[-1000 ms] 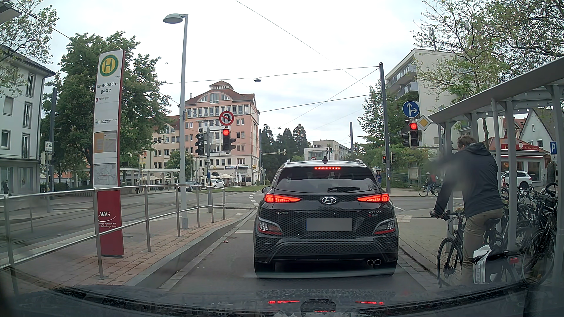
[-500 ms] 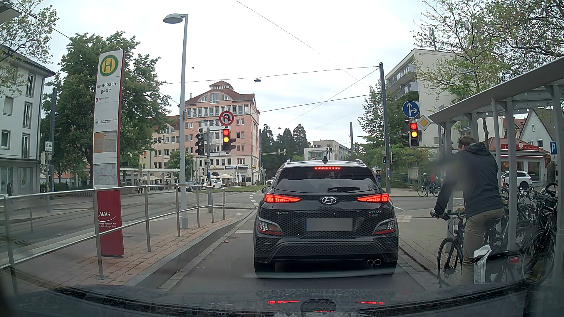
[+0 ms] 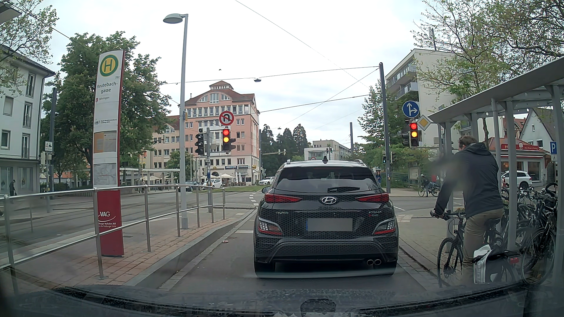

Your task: Follow the waypoints while adhering to traffic rules and regulations

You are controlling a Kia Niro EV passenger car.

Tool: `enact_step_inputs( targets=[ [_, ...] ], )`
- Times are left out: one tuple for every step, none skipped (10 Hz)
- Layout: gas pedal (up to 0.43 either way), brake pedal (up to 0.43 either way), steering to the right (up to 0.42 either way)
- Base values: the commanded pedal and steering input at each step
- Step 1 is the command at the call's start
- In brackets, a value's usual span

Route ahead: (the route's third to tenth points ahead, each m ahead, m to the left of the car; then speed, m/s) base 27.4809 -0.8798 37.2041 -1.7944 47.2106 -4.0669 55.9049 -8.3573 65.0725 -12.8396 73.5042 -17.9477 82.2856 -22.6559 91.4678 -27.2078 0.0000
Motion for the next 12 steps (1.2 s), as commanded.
enact_step_inputs(
  targets=[
    [0.0,0.171,-0.001],
    [0.0,0.165,-0.001],
    [0.0,0.159,-0.001],
    [0.0,0.152,-0.001],
    [0.0,0.134,-0.001],
    [0.0,0.012,-0.001],
    [0.0,0.0,0.0],
    [0.0,0.0,0.0],
    [0.0,0.0,0.0],
    [0.0,0.0,0.0],
    [0.047,0.0,-0.001],
    [0.11,0.0,-0.001]
  ],
)
